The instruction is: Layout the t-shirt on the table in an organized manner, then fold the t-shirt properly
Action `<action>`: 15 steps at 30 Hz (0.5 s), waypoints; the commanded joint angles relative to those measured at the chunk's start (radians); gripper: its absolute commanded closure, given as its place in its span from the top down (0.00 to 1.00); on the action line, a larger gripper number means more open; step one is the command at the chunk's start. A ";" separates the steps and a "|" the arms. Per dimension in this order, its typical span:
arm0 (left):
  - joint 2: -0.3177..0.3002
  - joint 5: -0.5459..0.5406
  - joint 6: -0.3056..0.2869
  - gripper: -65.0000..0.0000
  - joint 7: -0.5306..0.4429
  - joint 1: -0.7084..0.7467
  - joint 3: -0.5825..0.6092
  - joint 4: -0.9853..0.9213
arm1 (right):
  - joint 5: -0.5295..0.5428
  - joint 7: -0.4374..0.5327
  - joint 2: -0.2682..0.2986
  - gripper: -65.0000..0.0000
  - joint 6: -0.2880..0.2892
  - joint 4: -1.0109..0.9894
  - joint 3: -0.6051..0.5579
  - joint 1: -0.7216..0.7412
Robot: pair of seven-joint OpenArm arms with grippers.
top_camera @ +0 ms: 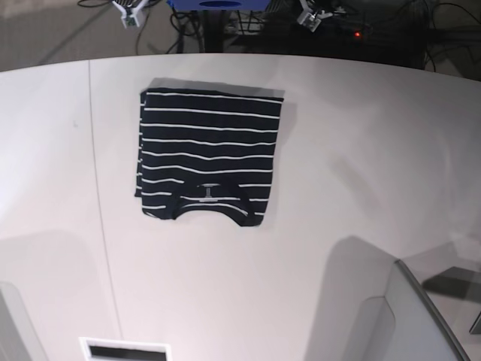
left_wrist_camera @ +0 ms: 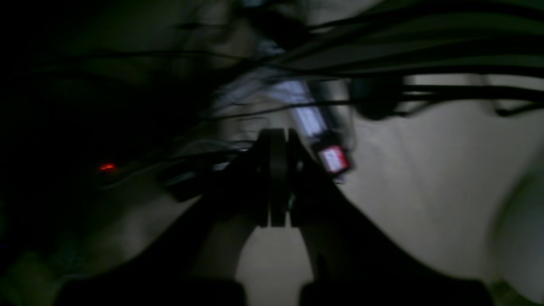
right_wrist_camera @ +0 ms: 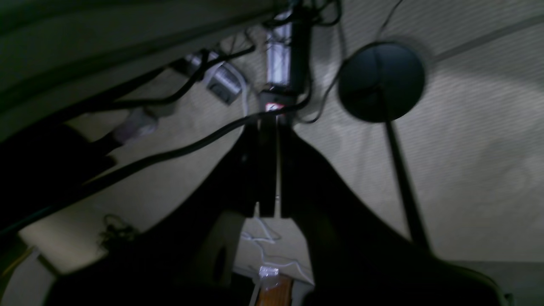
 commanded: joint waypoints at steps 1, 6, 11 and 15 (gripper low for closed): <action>0.000 -0.001 0.036 0.00 -0.008 0.024 -0.001 -0.007 | -0.001 0.004 0.008 0.02 0.006 -0.002 -0.002 -0.010; 0.023 -0.001 0.183 0.00 -0.008 0.058 -0.002 -0.045 | -0.001 0.008 0.038 0.02 0.006 0.002 -0.002 -0.022; 0.067 -0.156 0.202 0.00 -0.008 0.092 -0.001 -0.045 | -0.001 0.008 0.055 0.02 0.006 0.002 -0.002 -0.023; 0.081 -0.284 0.202 0.00 -0.010 0.081 0.012 -0.036 | -0.001 0.008 0.055 0.02 0.006 0.002 -0.002 -0.006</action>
